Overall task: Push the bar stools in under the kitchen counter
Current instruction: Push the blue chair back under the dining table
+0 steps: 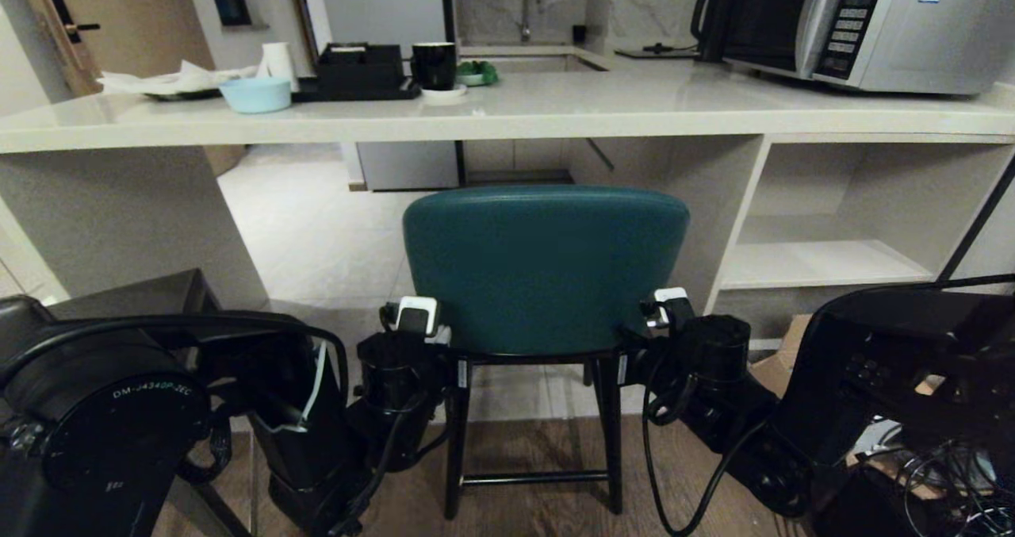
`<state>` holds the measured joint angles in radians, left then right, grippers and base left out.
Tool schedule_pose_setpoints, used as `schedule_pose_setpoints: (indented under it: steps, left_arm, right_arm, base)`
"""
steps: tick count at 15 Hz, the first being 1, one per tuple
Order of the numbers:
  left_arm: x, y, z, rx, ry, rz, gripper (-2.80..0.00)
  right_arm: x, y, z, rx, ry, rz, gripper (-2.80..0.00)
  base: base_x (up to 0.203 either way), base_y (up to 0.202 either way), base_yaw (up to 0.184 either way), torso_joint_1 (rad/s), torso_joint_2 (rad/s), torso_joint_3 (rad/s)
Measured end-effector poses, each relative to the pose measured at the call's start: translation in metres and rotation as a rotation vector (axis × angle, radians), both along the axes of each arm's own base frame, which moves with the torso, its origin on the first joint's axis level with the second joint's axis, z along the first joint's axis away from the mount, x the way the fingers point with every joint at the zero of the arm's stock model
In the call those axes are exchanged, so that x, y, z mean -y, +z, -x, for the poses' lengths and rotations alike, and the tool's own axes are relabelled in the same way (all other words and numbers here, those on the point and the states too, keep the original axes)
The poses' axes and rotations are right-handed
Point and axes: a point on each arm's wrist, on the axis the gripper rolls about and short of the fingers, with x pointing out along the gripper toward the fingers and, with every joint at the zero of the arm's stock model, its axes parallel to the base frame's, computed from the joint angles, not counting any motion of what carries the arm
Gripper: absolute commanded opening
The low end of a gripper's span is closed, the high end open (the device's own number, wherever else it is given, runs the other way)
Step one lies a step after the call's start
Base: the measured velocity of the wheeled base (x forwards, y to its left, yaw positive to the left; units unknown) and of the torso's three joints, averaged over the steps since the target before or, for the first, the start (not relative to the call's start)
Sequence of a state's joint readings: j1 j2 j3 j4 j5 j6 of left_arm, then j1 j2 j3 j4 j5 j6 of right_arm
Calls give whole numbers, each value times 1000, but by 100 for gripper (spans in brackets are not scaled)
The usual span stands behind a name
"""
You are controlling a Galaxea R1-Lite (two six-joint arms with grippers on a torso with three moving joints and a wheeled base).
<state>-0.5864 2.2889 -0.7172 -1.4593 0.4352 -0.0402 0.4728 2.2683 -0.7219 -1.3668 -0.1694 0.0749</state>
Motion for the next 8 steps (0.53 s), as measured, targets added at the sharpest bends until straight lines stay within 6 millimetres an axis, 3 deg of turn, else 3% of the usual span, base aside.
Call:
schedule_pose_setpoints:
  steps: [8]
  left_arm:
    - [0, 2, -2, 8, 3, 5, -280]
  right_arm:
    - [-1, 0, -2, 2, -2, 1, -280]
  base:
    - [190, 0, 2, 4, 2, 2]
